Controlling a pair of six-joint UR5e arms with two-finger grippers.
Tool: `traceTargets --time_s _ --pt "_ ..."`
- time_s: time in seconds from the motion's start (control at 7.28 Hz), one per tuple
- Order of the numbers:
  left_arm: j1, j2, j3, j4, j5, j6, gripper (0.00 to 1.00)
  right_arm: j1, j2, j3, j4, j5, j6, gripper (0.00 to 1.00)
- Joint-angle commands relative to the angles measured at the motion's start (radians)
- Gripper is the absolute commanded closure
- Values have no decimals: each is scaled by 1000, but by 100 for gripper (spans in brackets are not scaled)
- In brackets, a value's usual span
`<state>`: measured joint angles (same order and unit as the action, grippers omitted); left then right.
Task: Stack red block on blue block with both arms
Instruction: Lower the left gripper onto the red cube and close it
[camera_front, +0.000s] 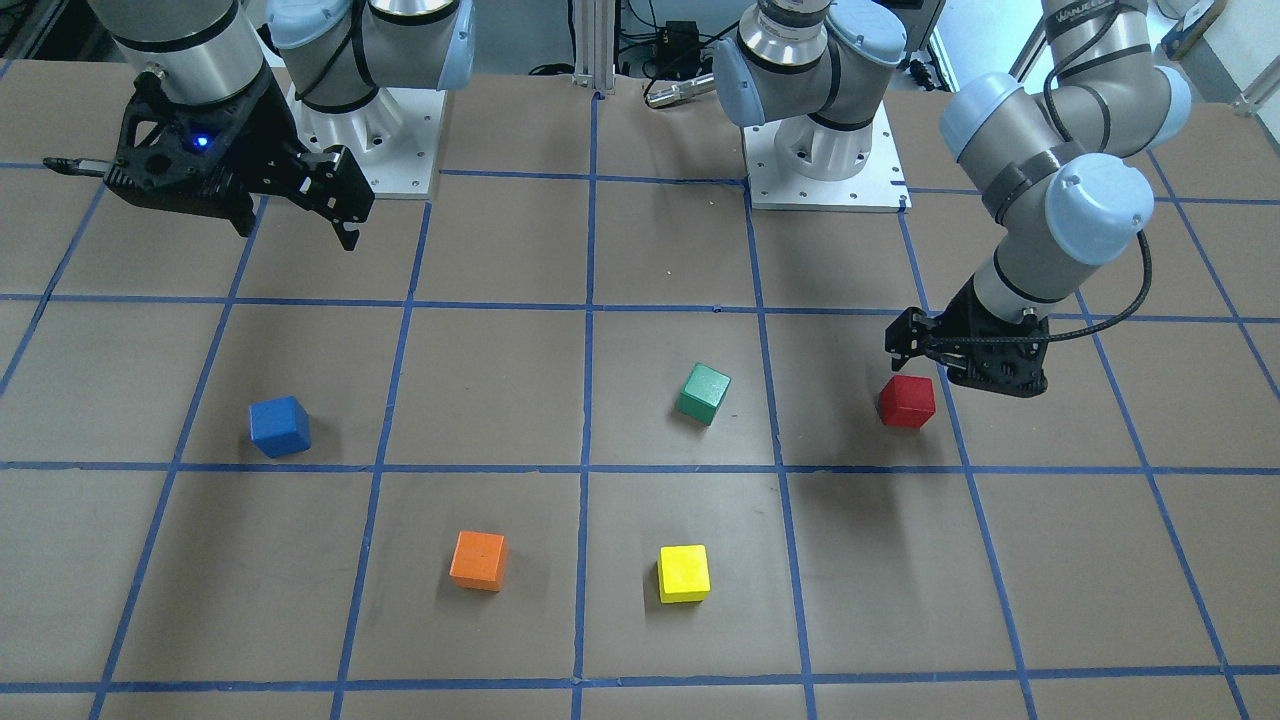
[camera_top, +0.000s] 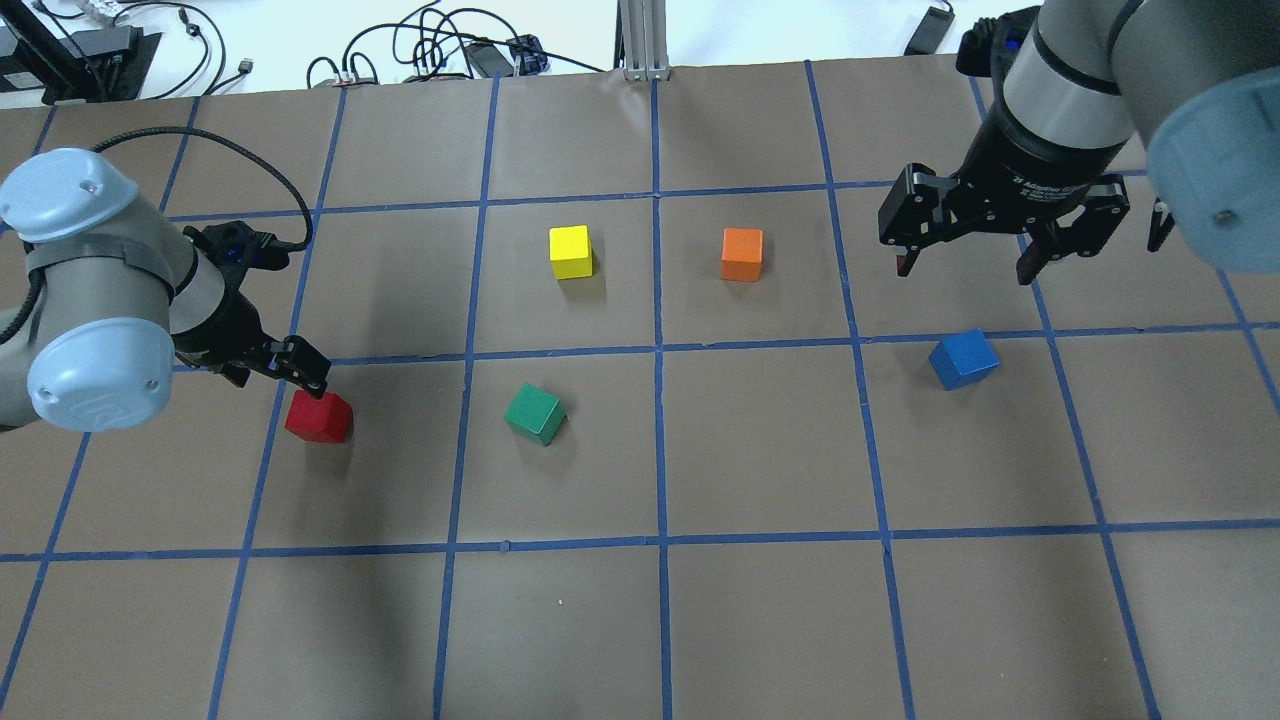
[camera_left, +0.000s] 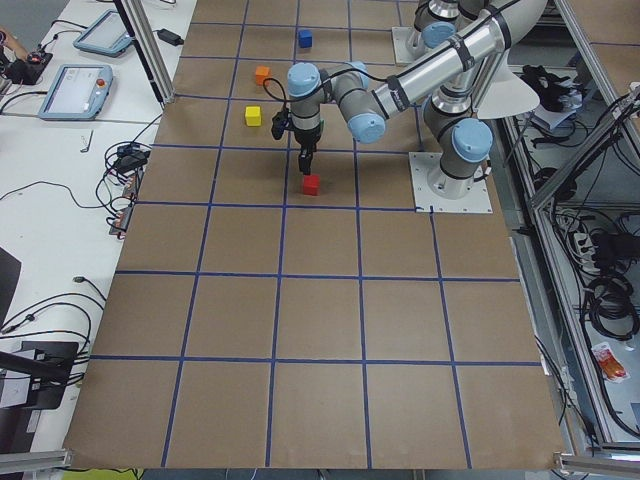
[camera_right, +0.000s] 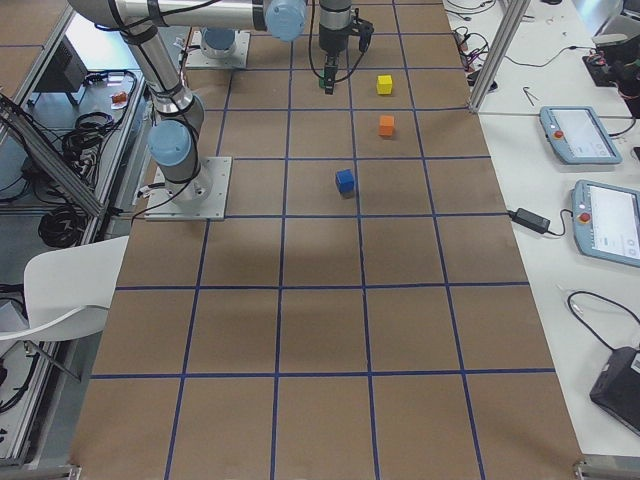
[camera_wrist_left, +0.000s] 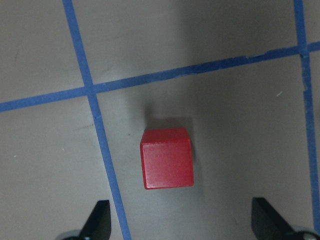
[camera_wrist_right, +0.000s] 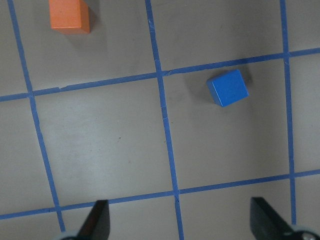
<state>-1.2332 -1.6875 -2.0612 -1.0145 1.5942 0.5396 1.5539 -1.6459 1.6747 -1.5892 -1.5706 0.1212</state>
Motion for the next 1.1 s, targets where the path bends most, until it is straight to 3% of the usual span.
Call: traceTargets --time_s 0.0,0.27,0.41,0.55,0.69,0.82,0.96 --pt "1 -87 -17 92 -3 7 0 0 -2 8 0 0 0 0" --pt "6 -130 -19 111 4 8 0 -2 -17 36 -3 0 0 0" --pt "8 -138 -28 111 1 -15 11 -2 -17 40 -8 0 0 0" --pt "8 -141 -40 114 1 -12 34 -3 -17 40 -9 0 0 0" --pt "8 -141 -37 114 1 -10 69 -3 -18 40 -9 0 0 0" --pt "5 -143 -34 113 -2 -15 98 -2 -18 40 -6 0 0 0" --pt "-15 -126 -30 113 -5 -67 100 -3 -18 40 -6 0 -2 0"
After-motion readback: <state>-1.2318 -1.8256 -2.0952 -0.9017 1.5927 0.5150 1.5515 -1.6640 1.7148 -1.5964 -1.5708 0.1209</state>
